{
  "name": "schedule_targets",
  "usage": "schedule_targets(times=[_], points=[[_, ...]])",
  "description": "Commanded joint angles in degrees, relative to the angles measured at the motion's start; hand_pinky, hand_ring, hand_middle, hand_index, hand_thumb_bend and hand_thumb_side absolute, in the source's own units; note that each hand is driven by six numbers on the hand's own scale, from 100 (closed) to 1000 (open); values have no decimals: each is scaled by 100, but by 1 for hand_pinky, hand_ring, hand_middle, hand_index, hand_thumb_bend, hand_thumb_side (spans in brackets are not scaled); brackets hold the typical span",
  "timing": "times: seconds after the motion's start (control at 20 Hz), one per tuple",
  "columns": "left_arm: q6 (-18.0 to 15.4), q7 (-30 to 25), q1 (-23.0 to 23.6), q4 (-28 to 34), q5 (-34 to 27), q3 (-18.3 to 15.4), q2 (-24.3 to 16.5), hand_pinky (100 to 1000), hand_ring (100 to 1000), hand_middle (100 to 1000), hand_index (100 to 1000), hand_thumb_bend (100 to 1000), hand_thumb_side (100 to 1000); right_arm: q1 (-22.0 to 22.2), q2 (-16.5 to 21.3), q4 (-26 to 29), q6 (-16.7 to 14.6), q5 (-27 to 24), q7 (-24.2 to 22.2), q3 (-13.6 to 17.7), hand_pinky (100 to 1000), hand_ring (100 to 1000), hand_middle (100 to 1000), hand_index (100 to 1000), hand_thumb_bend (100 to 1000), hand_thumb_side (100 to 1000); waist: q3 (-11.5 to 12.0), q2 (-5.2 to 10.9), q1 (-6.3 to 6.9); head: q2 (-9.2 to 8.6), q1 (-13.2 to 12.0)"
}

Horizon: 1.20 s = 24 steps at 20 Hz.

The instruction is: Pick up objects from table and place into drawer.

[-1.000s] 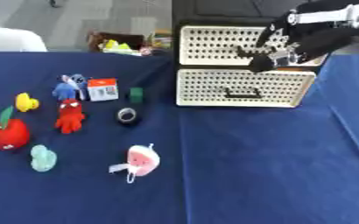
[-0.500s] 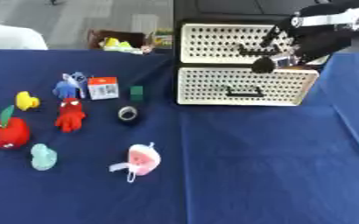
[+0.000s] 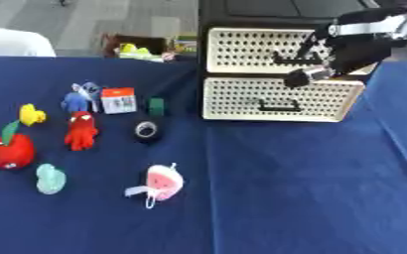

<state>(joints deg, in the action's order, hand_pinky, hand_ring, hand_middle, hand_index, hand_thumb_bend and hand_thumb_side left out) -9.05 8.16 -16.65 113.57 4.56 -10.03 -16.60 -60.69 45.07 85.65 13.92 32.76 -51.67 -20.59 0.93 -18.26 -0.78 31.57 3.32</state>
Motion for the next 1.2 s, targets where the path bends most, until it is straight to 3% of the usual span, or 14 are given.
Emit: schedule_targets(times=[0.05, 1.2], points=[[-4, -20, -76, 102, 0, -24, -83, 549, 590, 644, 885, 100, 986, -167, 69, -60, 12, 102, -30, 47, 100, 100, 100, 861, 721, 878, 17, 84, 2, -81, 20], [-17, -40, -95, 102, -15, -23, -74, 549, 588, 642, 884, 100, 987, -297, -133, -888, -326, 270, -30, -286, 100, 100, 100, 847, 711, 872, 99, 15, -20, -200, 69]])
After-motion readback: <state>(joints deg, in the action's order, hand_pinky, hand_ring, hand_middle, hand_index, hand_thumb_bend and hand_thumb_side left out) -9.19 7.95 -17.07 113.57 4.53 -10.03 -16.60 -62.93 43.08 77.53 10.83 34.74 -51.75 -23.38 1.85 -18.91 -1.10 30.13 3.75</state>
